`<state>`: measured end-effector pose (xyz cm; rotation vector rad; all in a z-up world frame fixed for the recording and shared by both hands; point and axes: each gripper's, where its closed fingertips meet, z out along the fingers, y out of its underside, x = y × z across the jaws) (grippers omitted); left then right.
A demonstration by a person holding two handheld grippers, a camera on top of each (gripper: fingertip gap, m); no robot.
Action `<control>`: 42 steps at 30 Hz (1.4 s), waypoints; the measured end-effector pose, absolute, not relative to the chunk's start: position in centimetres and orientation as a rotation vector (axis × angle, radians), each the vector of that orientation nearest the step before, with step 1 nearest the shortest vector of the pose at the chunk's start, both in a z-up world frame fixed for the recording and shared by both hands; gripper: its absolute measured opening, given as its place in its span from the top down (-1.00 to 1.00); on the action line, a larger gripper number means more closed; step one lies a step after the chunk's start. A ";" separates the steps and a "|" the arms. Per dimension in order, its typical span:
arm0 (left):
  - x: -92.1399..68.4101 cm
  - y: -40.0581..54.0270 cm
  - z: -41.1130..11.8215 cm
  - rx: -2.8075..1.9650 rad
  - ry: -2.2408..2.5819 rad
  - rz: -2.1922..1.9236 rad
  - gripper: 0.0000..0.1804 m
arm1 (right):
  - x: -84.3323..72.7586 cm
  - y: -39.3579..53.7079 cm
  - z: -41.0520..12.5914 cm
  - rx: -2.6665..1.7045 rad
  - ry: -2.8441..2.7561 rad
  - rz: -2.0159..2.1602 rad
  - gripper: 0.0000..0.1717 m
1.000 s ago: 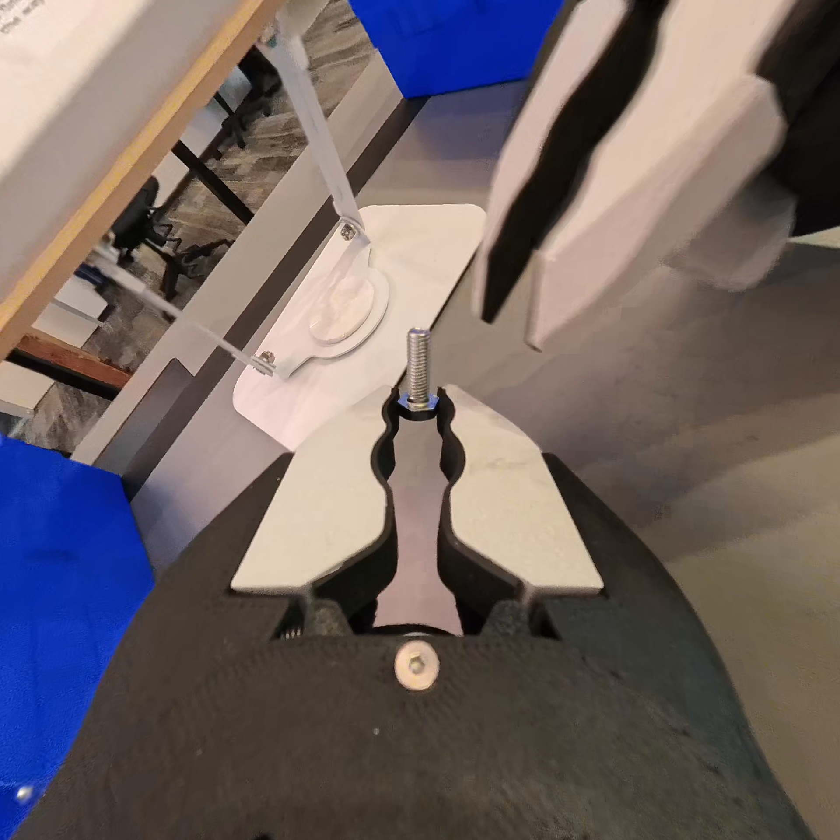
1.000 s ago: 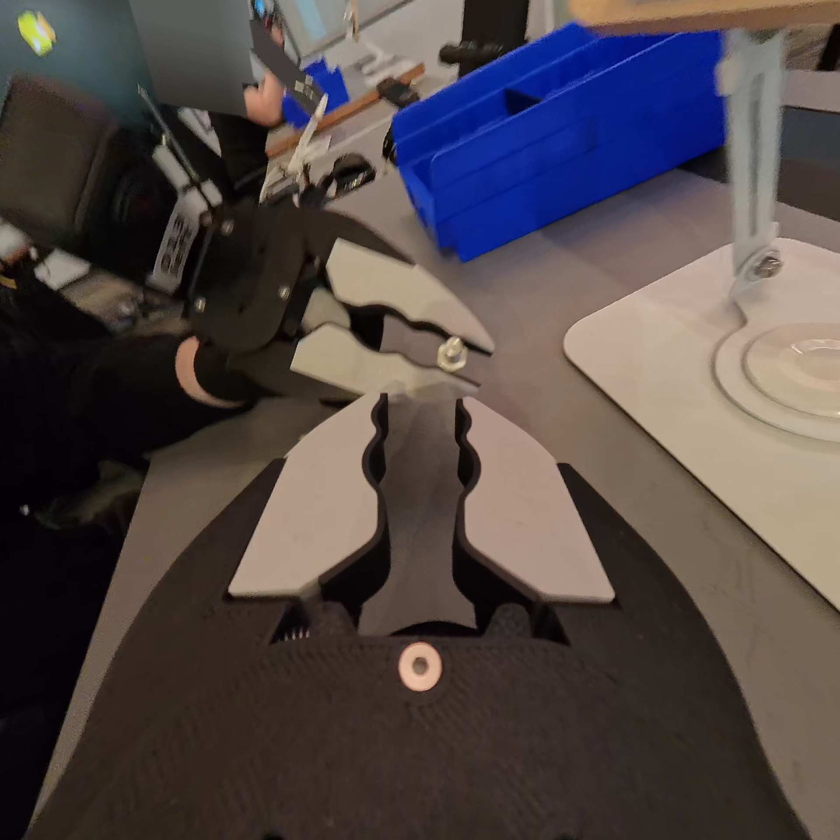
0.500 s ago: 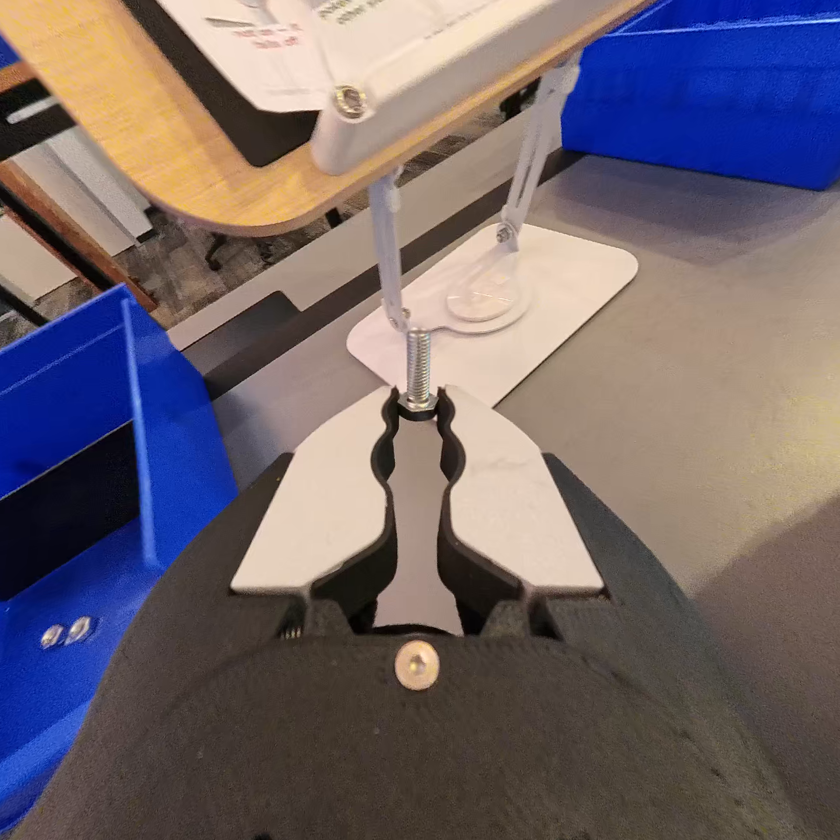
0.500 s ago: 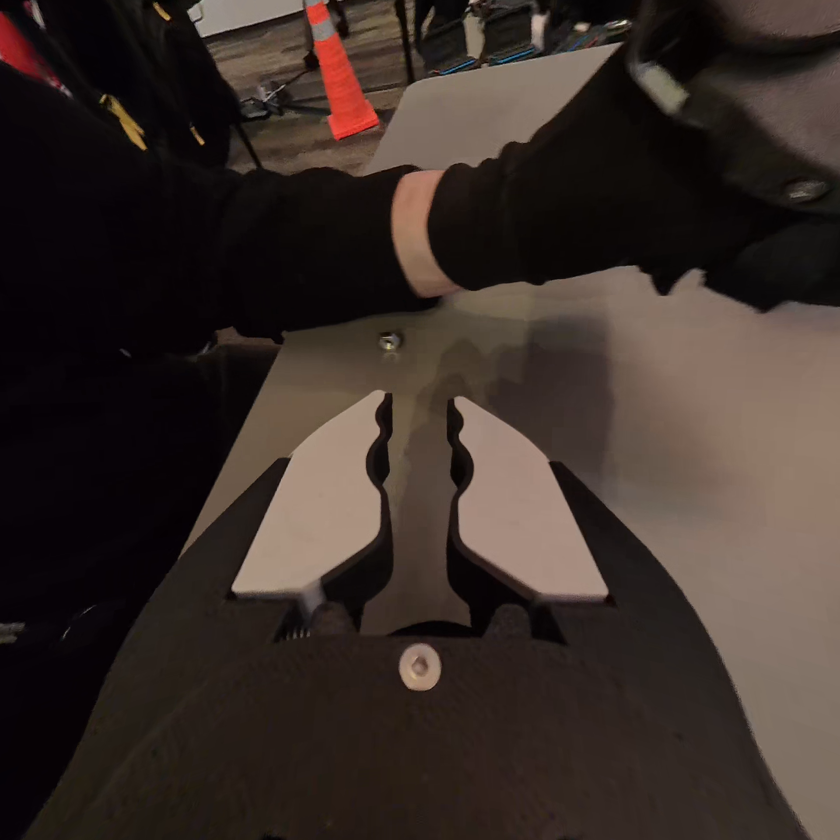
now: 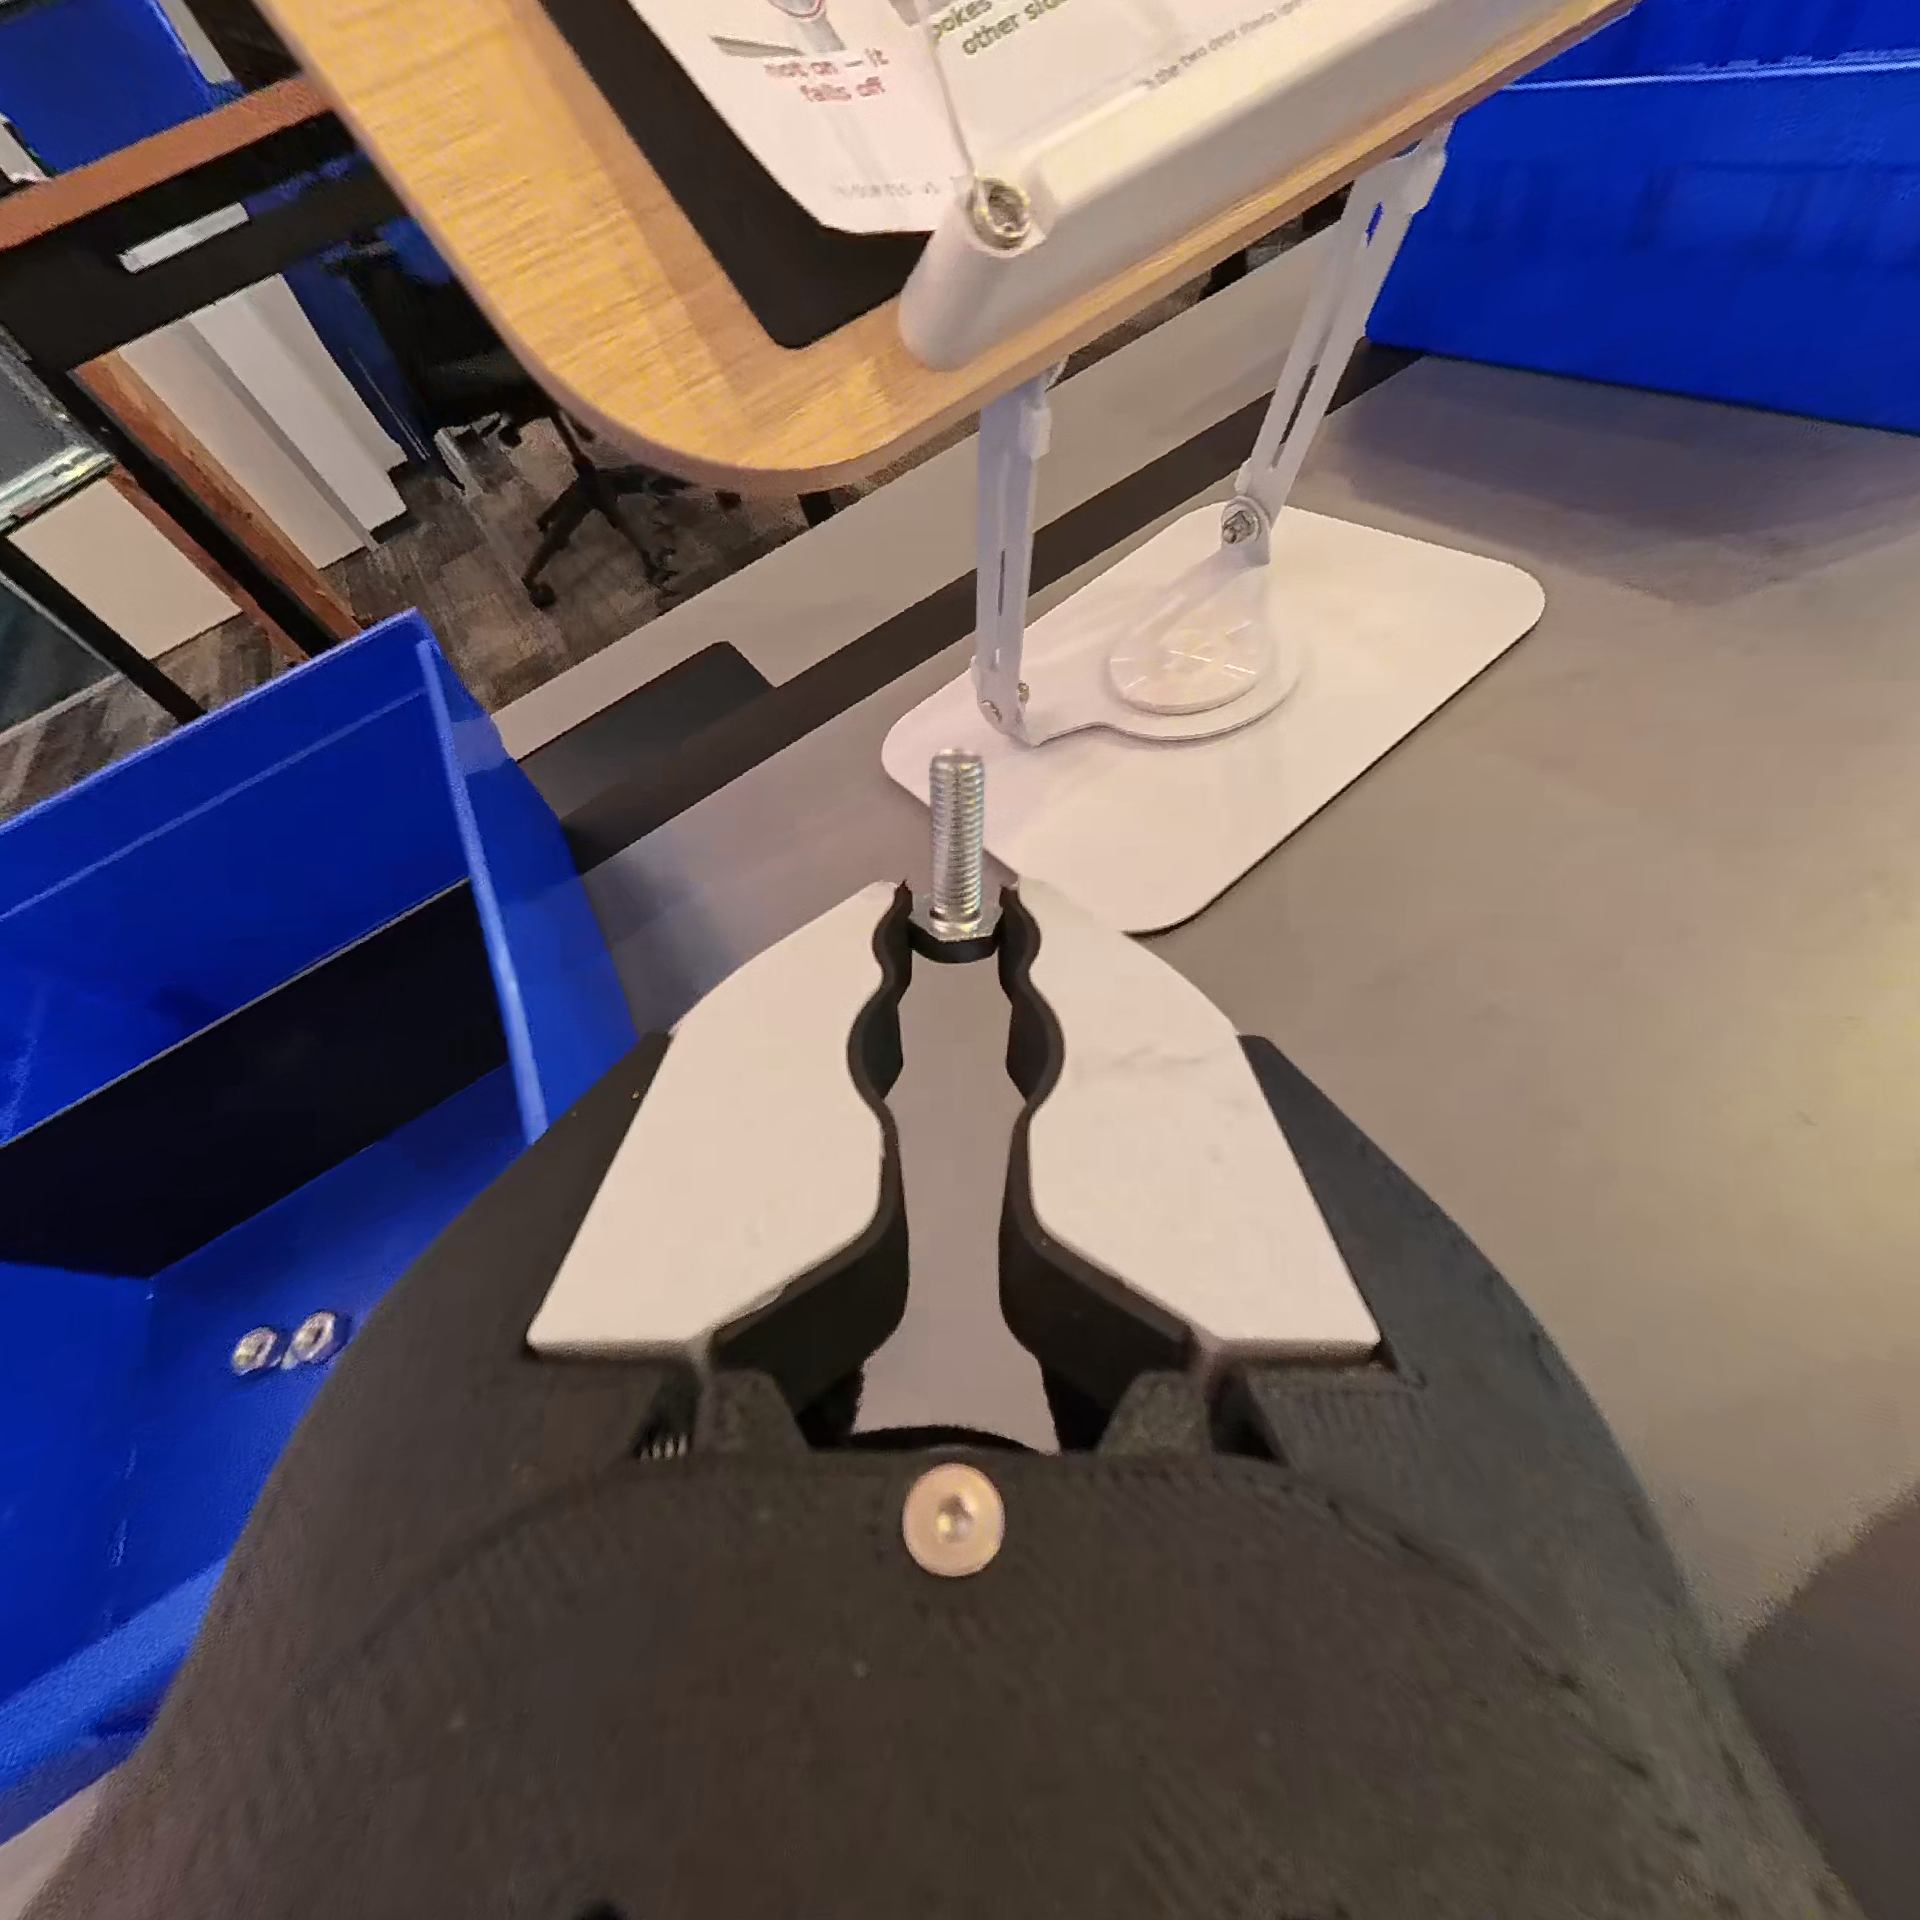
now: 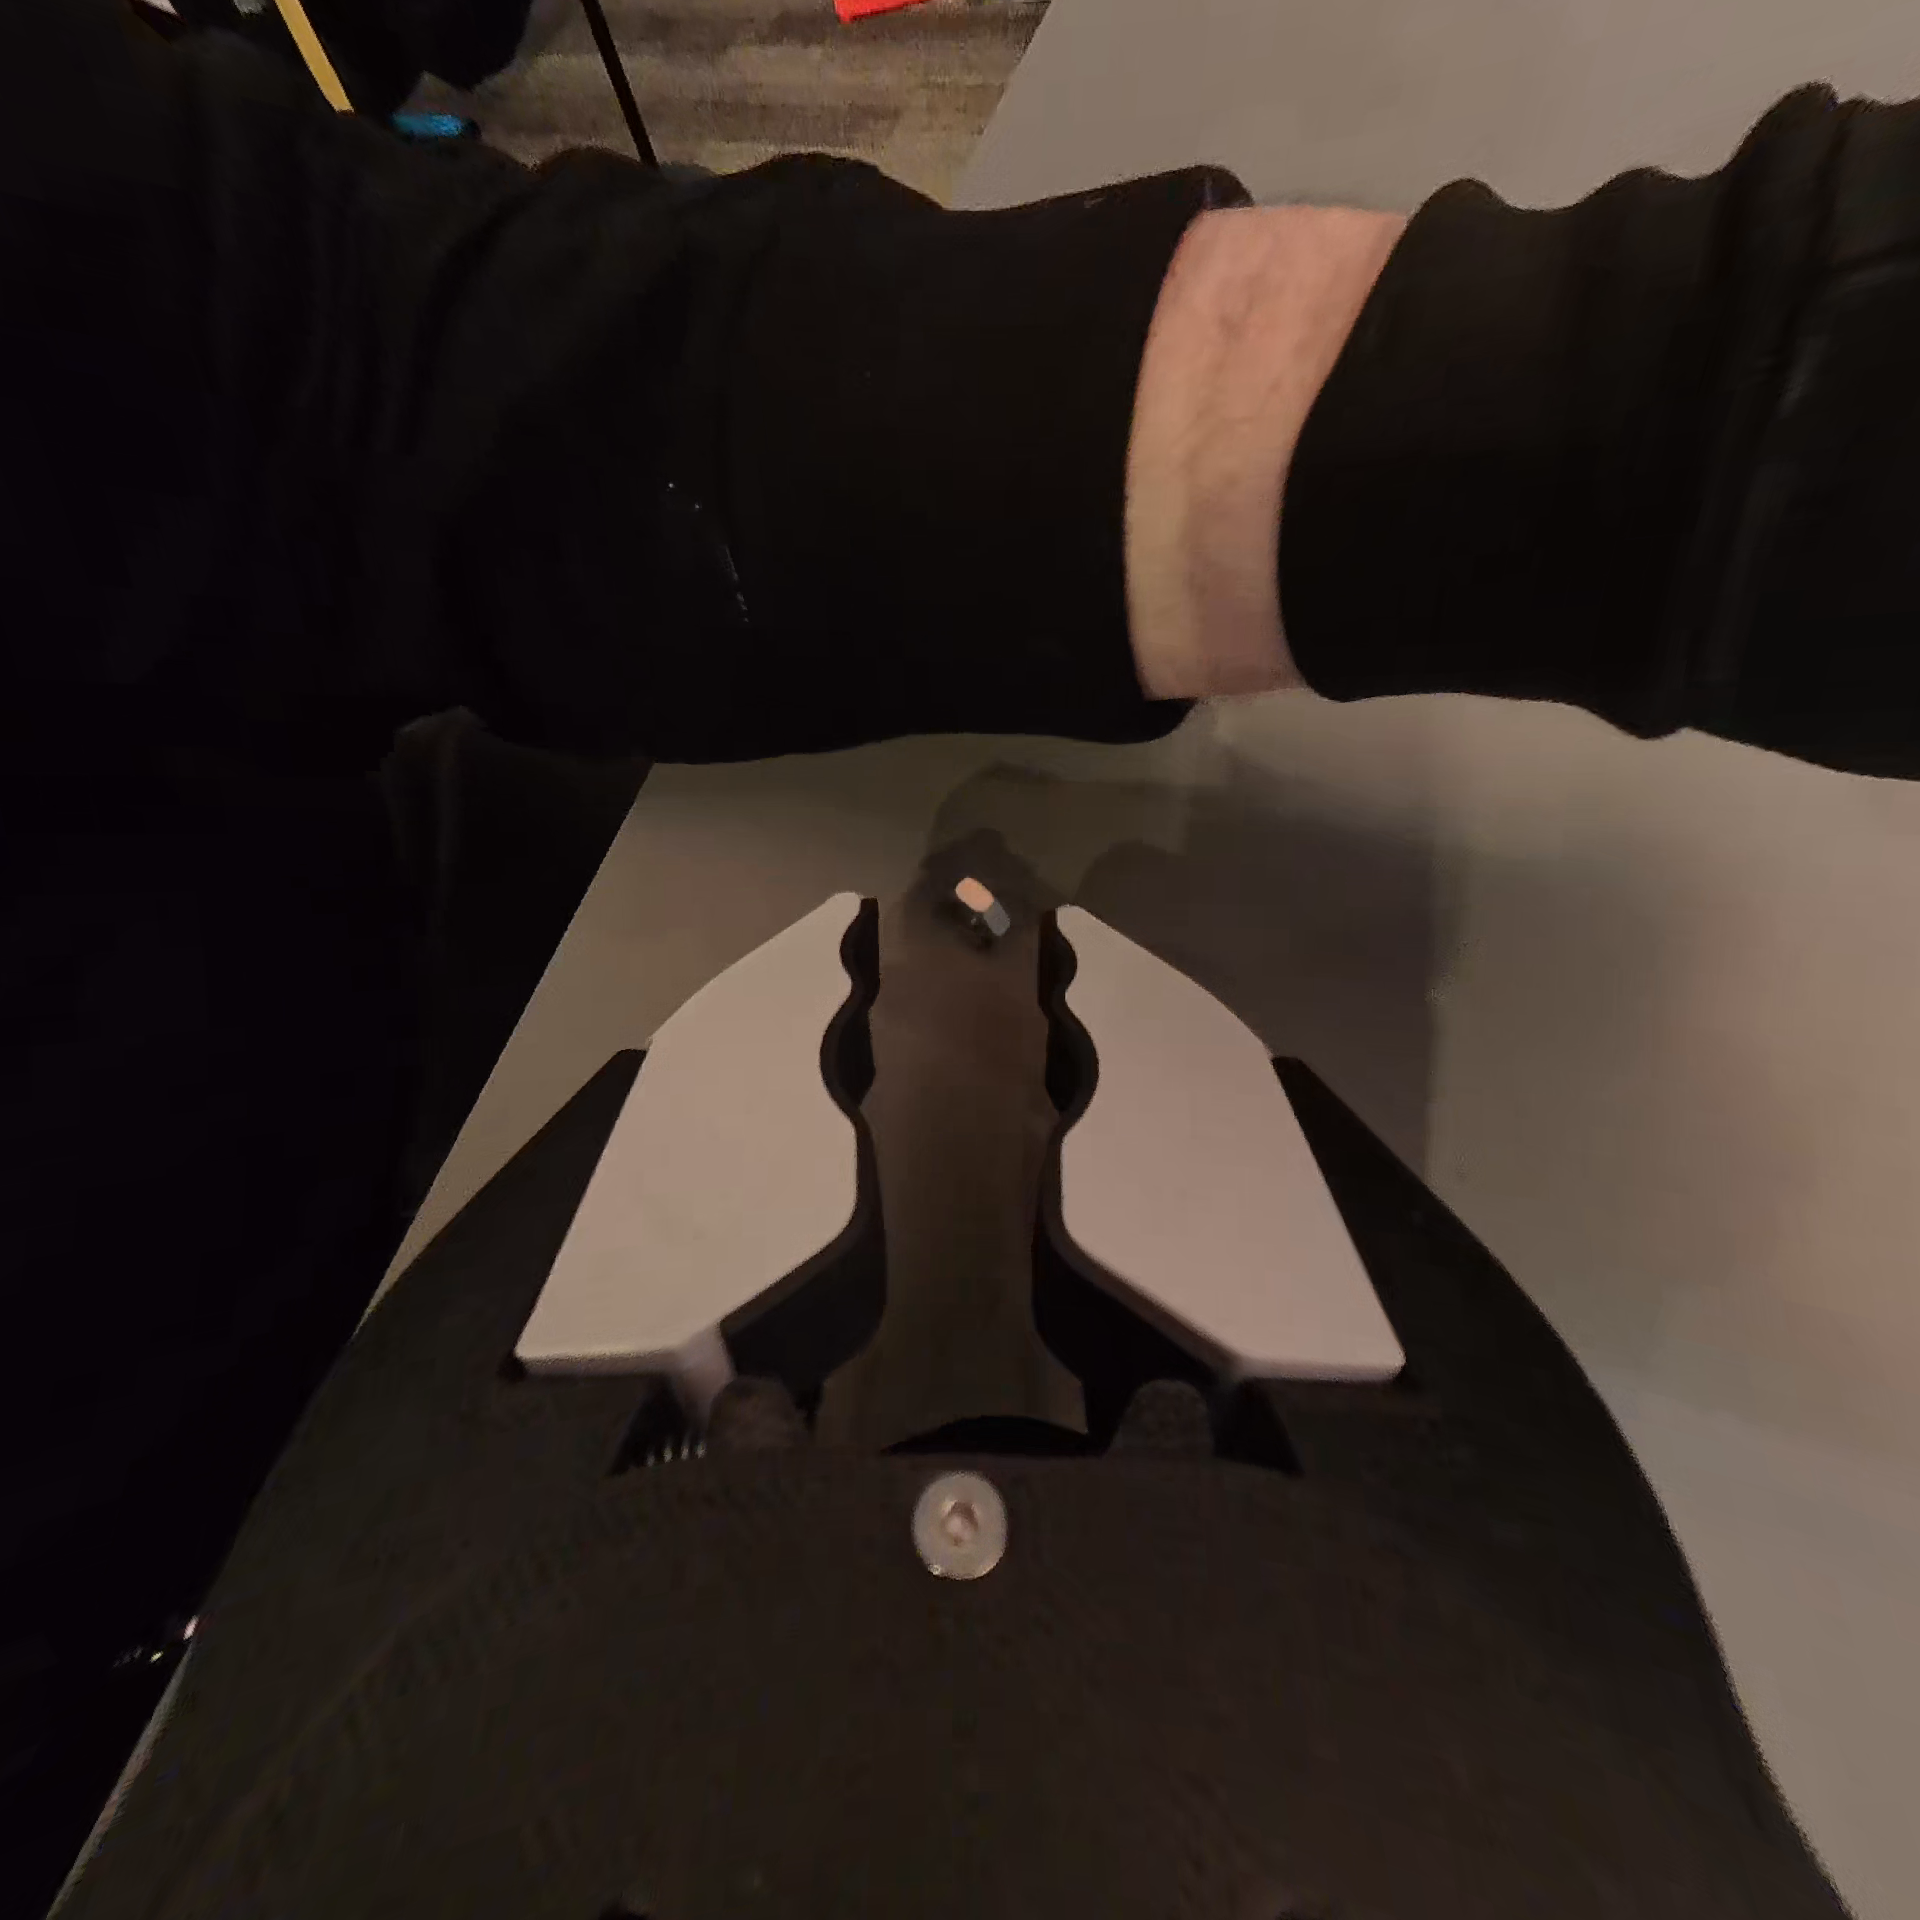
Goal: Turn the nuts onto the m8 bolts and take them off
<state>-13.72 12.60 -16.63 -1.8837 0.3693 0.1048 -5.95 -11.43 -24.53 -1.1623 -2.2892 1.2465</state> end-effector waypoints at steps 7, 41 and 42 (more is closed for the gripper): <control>-15.0 12.0 -16.7 -1.883 0.391 0.124 0.83 | -5.9 -12.4 -24.4 -1.113 -2.321 1.257 0.86; -16.3 10.8 -15.9 -1.858 0.419 0.114 0.83 | -6.3 -11.9 -25.2 -1.089 -2.445 1.249 1.00; -16.3 10.8 -15.9 -1.858 0.418 0.114 0.83 | -6.3 -11.9 -25.3 -1.086 -2.456 1.237 1.00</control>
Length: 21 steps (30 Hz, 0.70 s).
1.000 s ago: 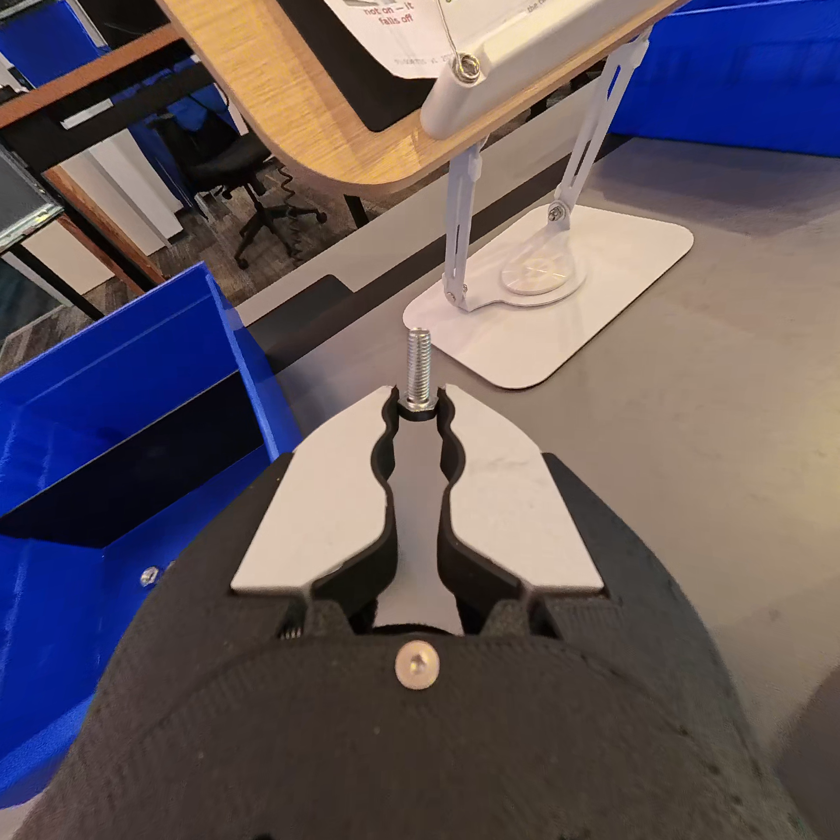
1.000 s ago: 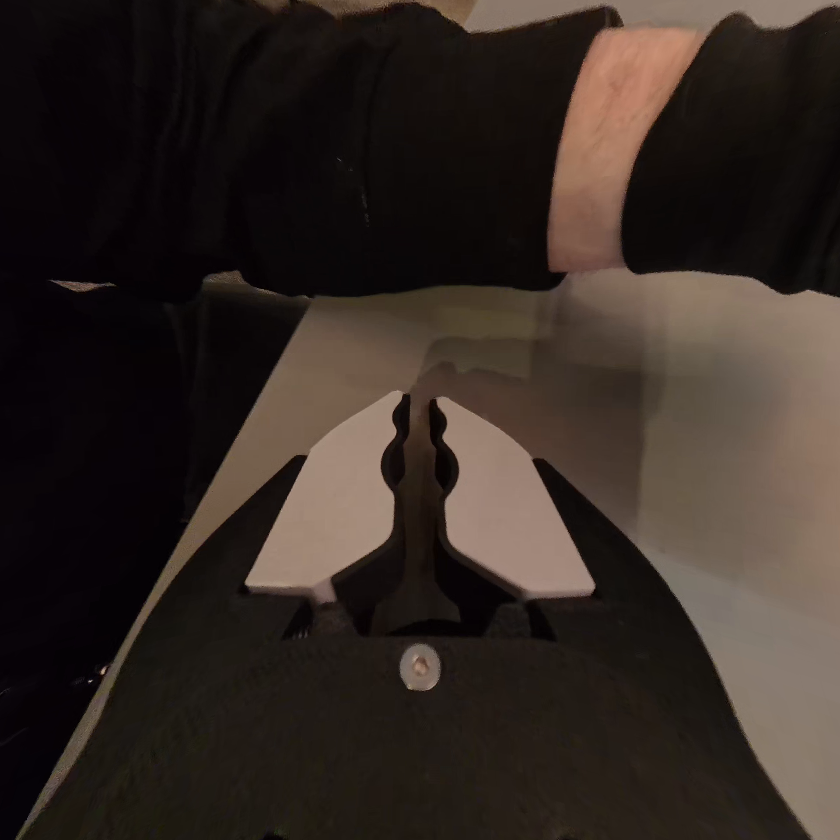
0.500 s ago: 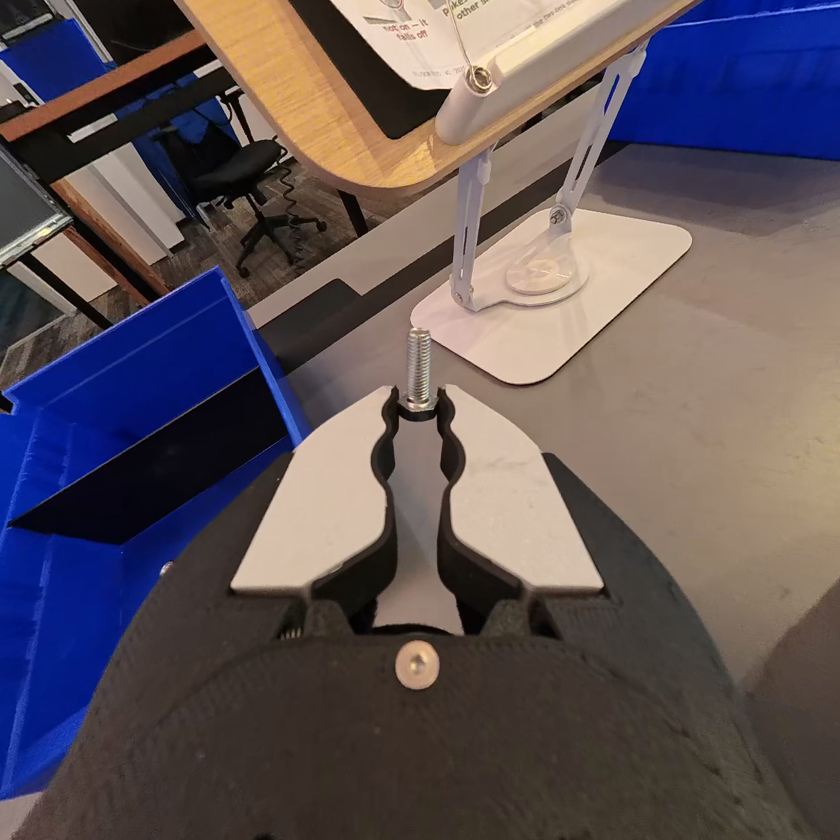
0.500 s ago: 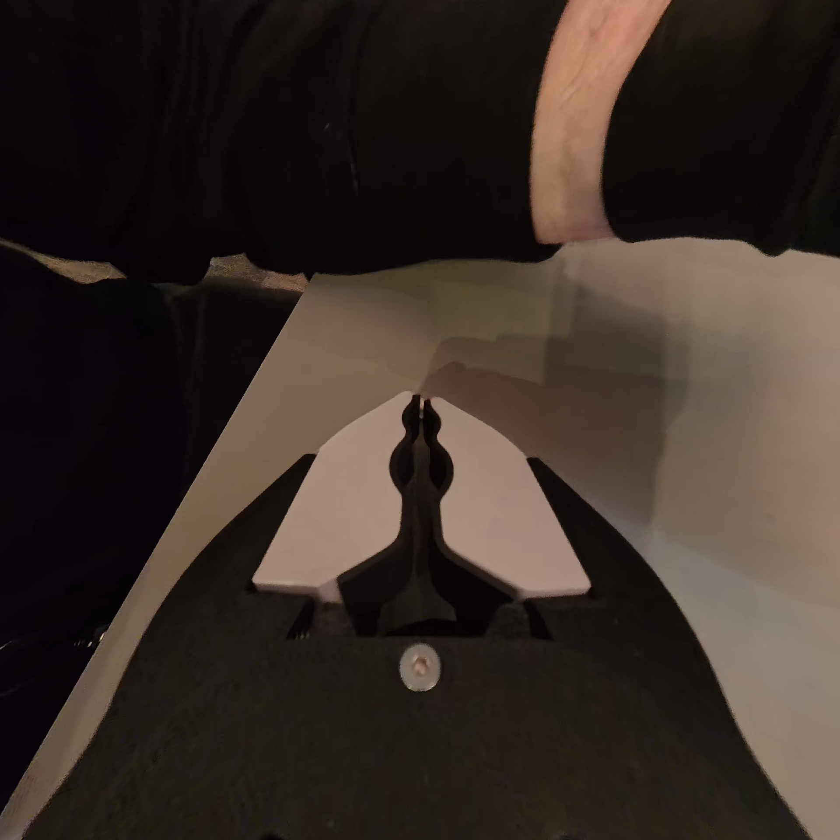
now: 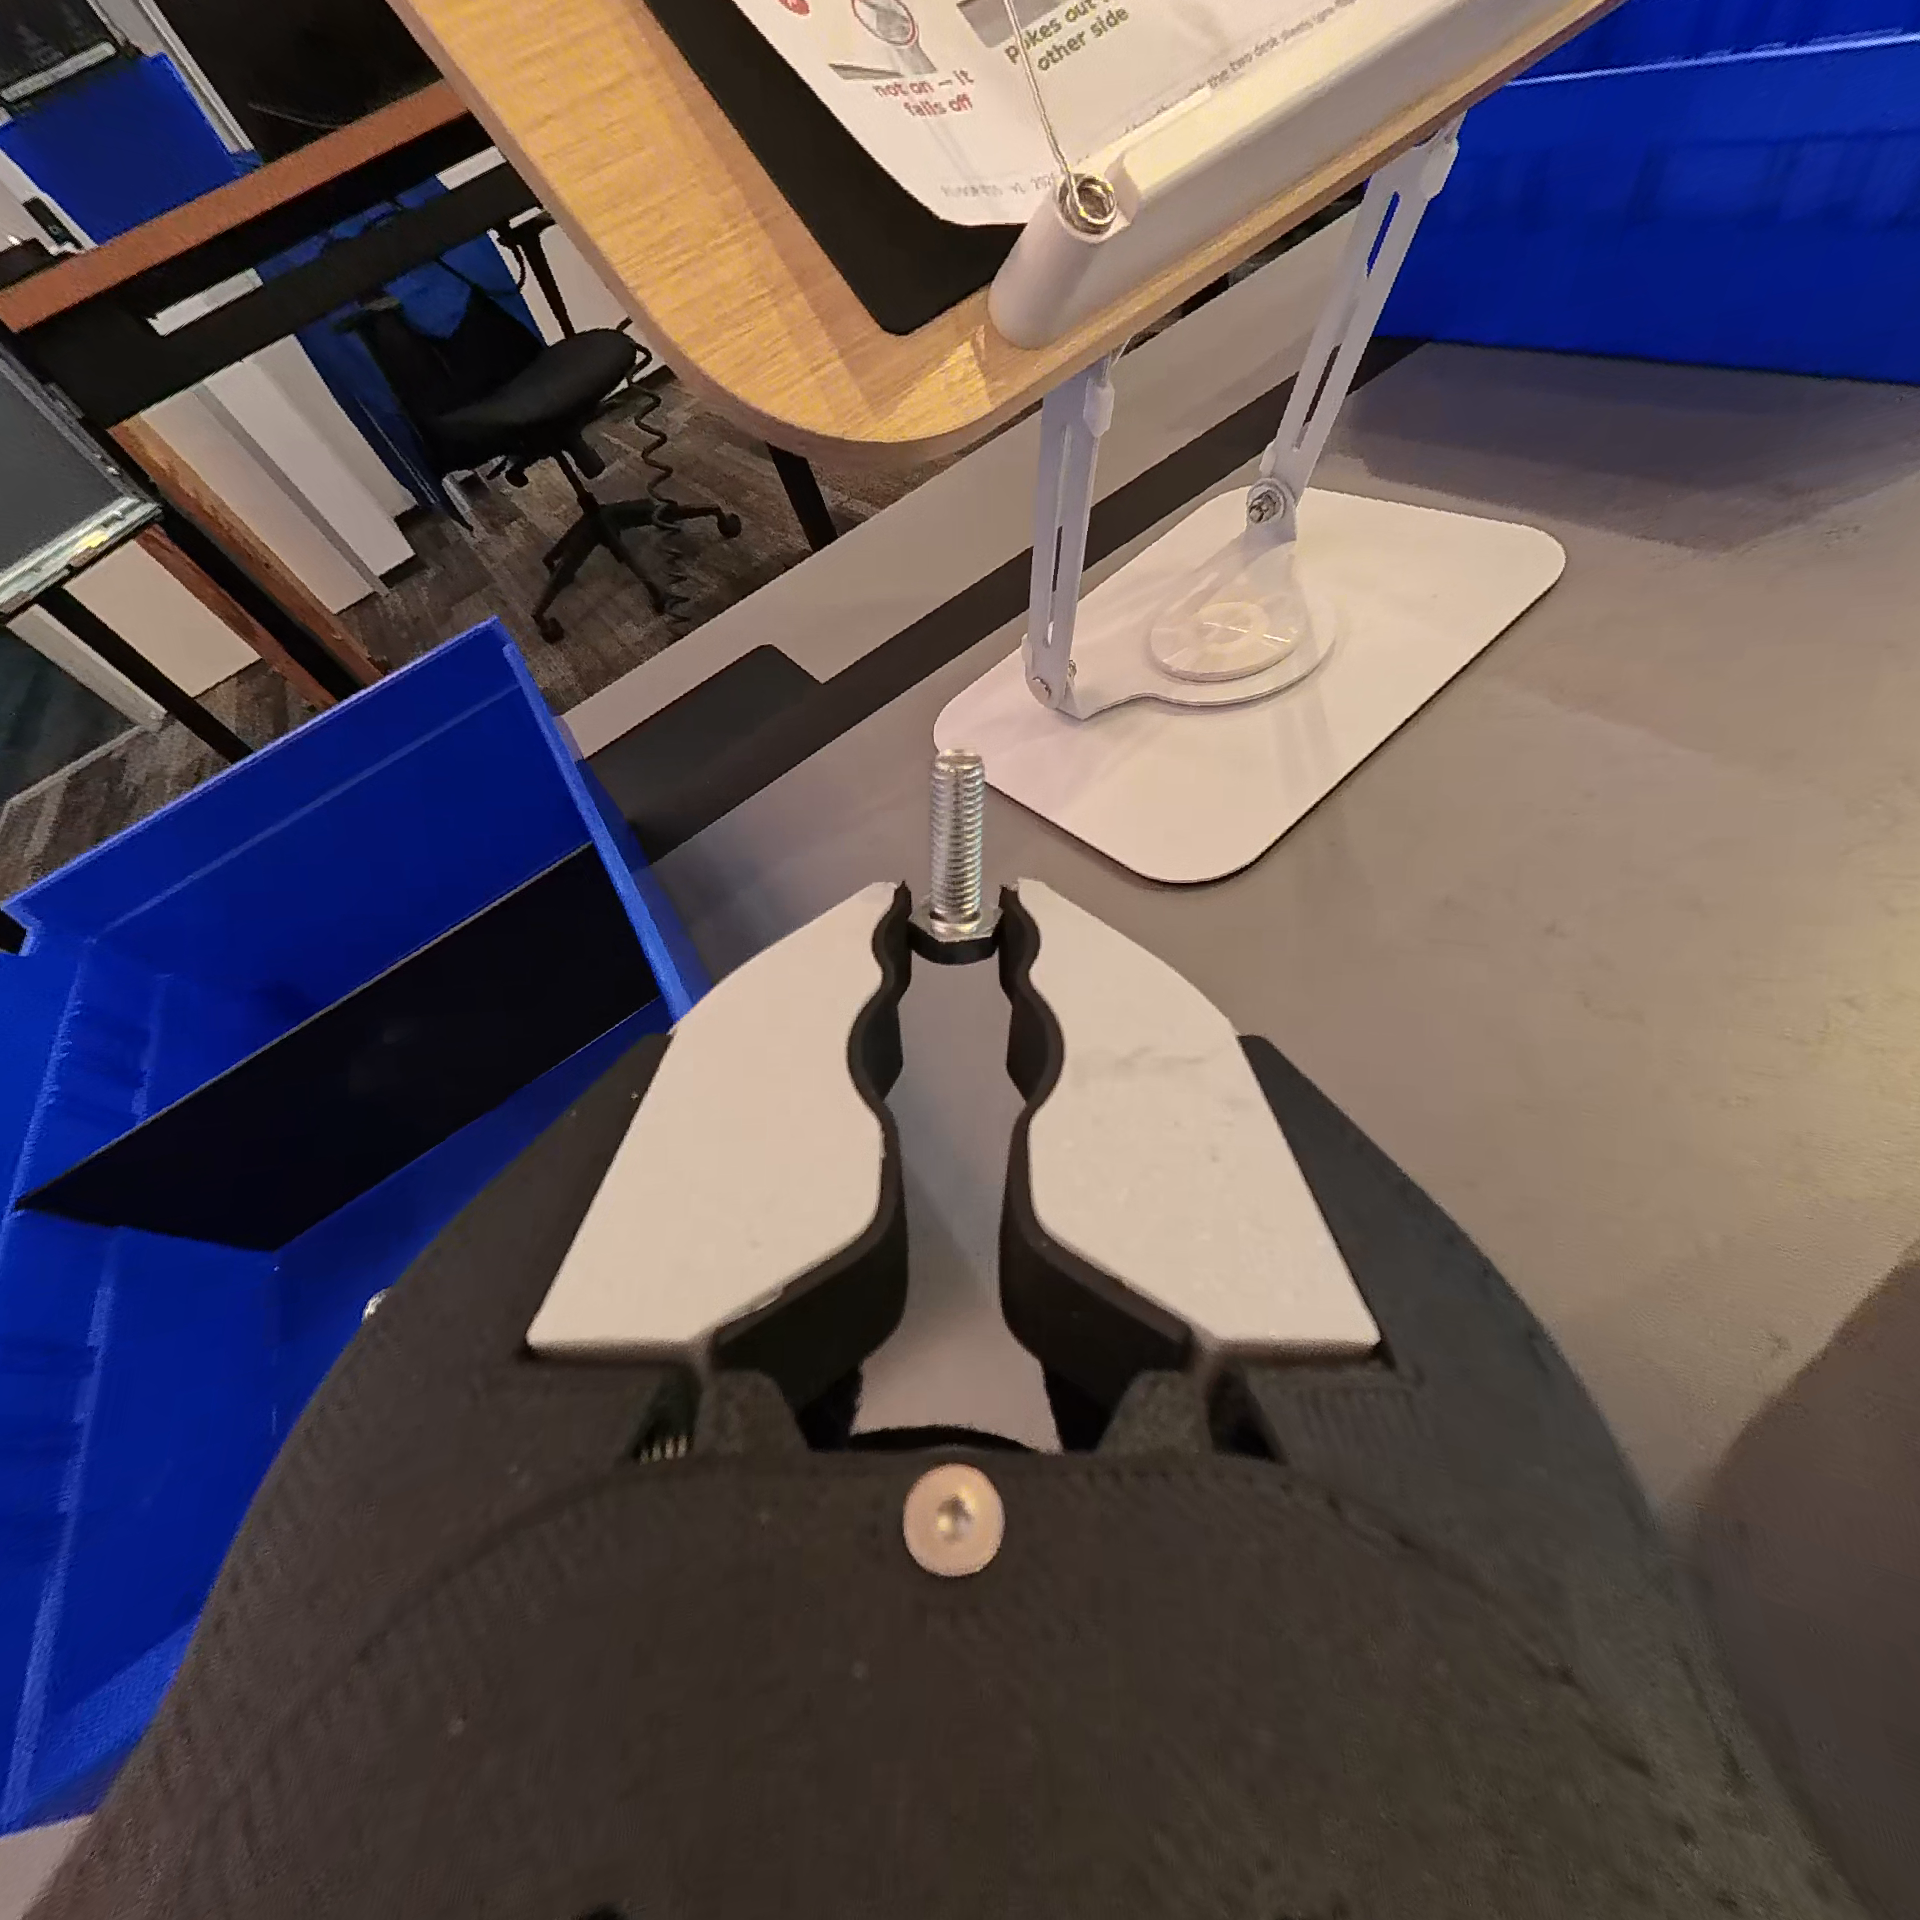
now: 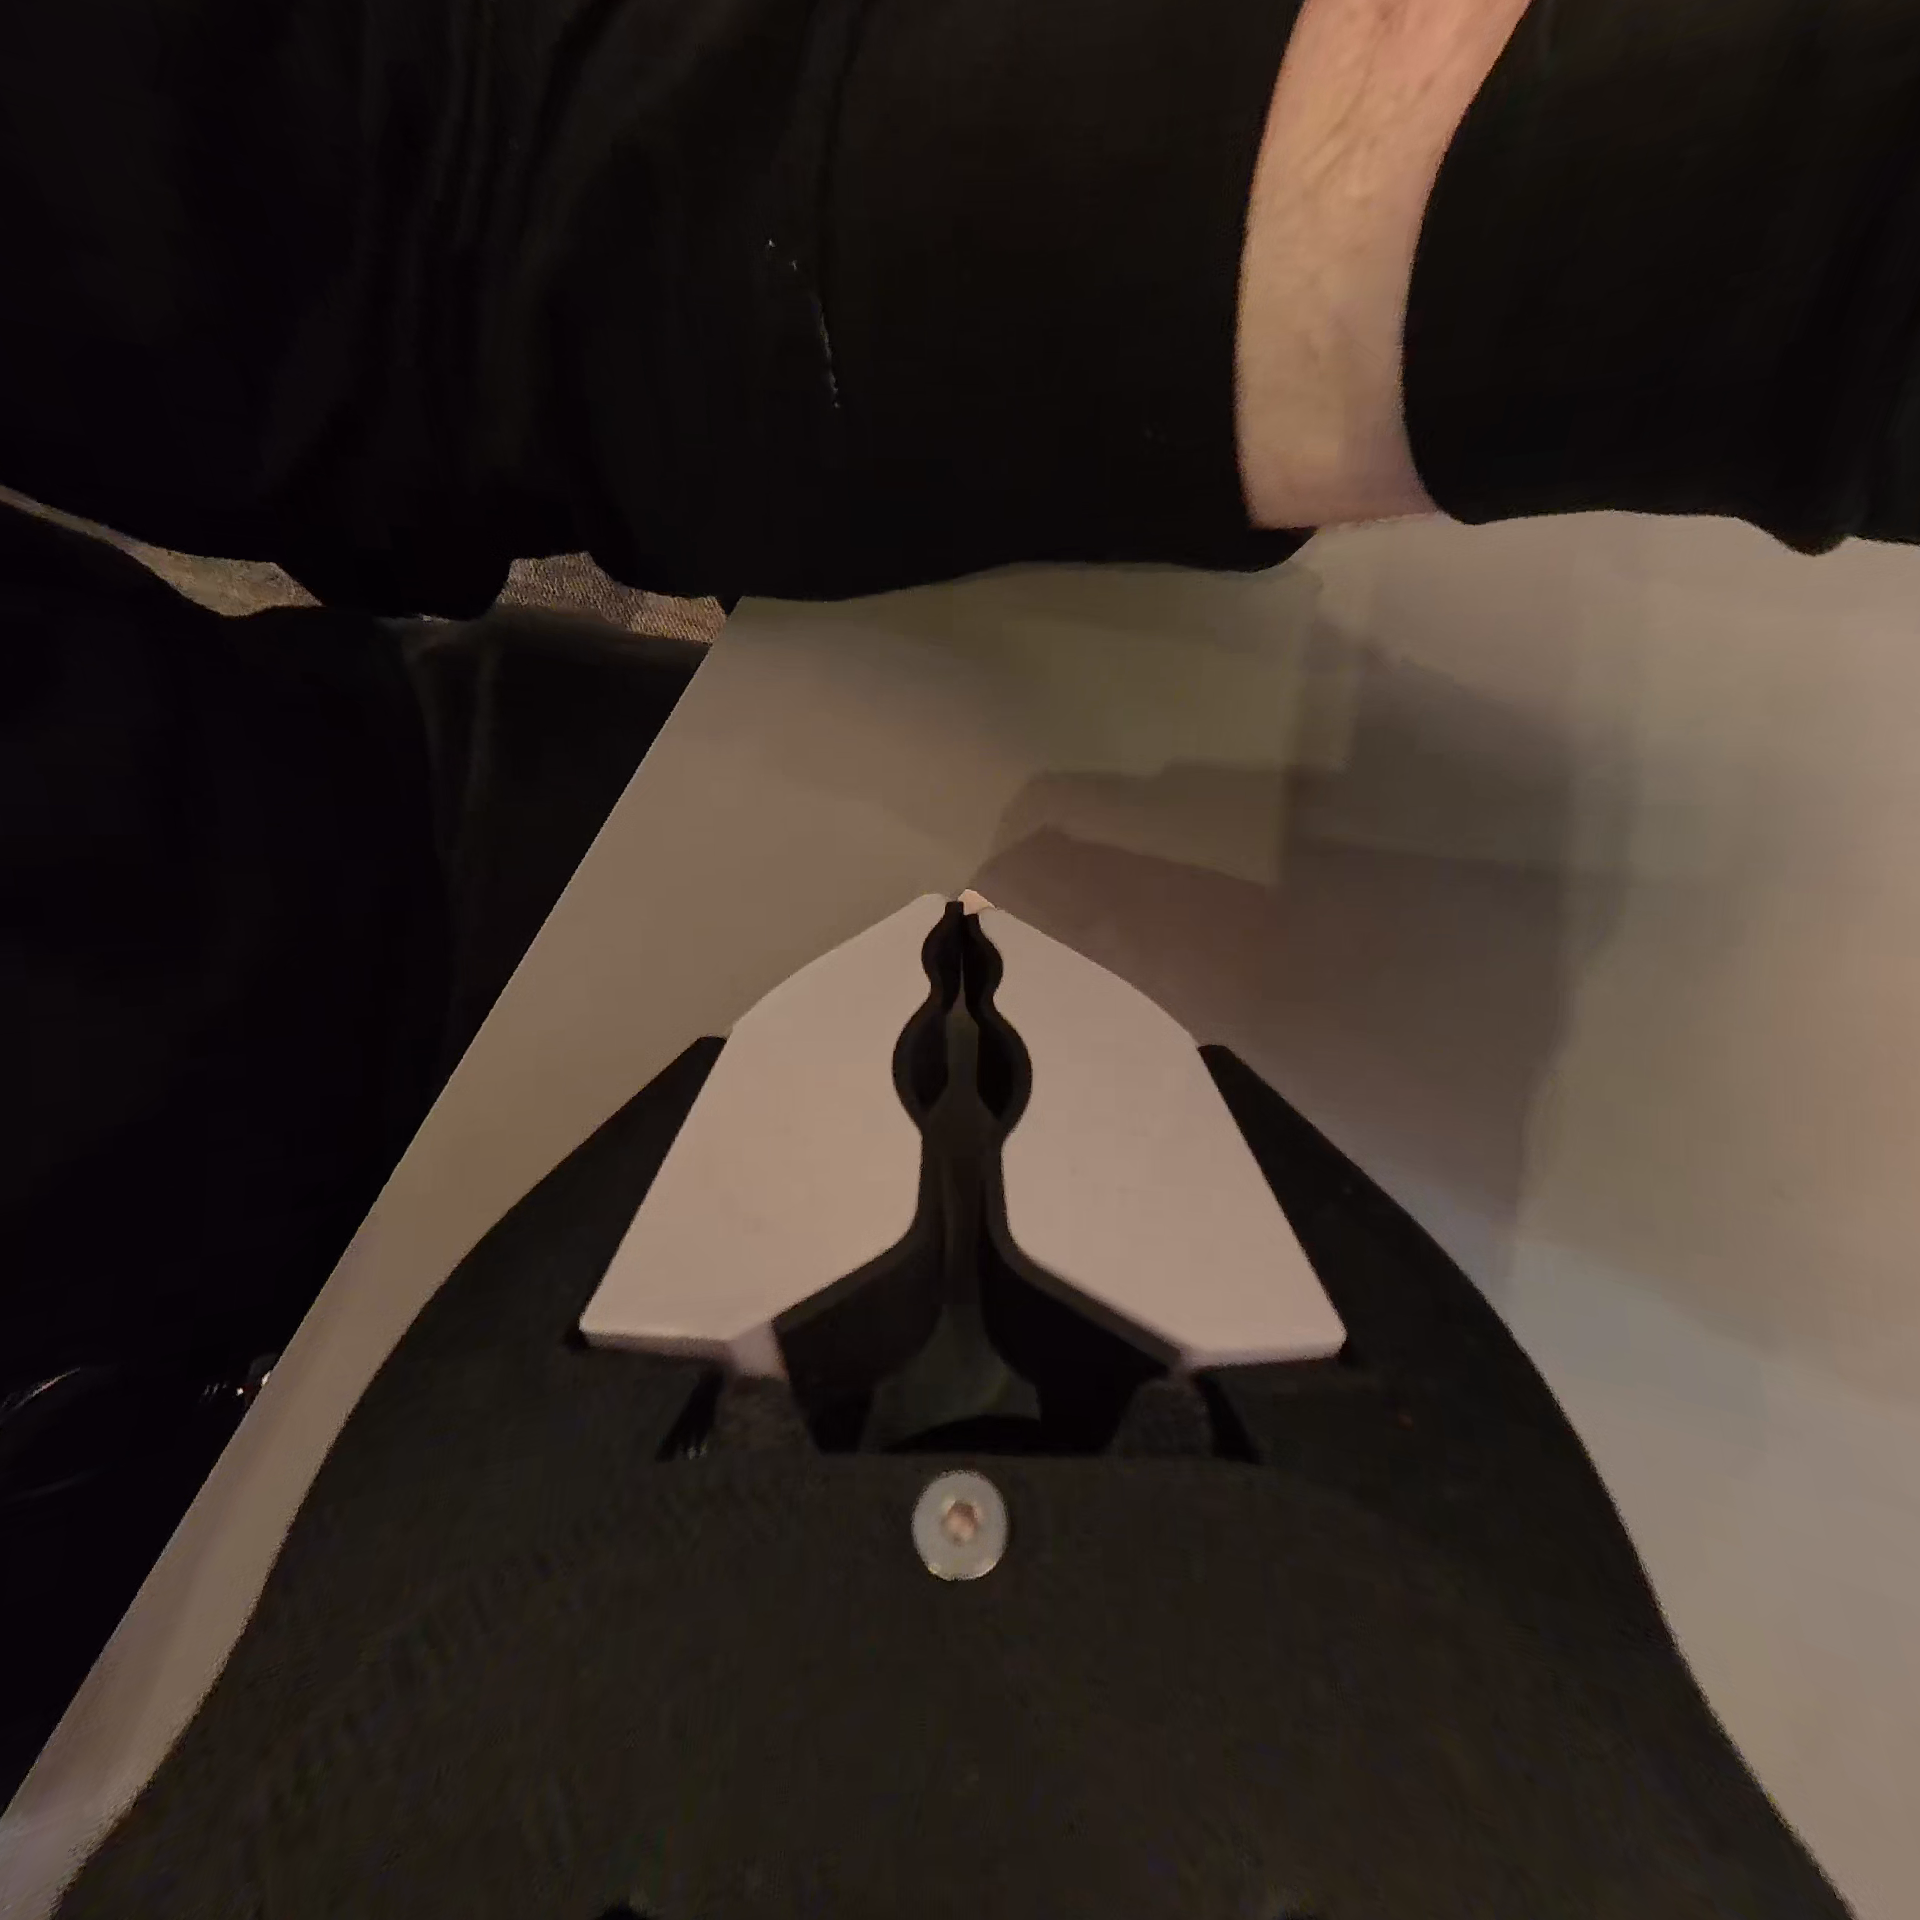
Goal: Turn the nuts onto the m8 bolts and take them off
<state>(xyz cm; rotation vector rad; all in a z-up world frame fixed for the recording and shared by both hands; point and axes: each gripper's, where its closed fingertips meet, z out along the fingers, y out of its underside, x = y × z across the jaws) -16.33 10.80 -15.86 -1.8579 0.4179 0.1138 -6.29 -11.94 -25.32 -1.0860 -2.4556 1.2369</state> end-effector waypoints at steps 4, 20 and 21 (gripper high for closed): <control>-16.4 10.8 -15.8 -1.855 0.411 0.110 0.83 | -7.1 -11.9 -25.8 -1.097 -2.466 1.175 1.00; -18.6 9.8 -15.9 -1.857 0.442 0.157 0.83 | -7.7 -12.9 -26.0 -1.109 -2.414 1.117 0.70; -18.7 9.7 -15.9 -1.858 0.444 0.156 0.82 | -7.7 -13.1 -26.2 -1.102 -2.427 1.092 0.70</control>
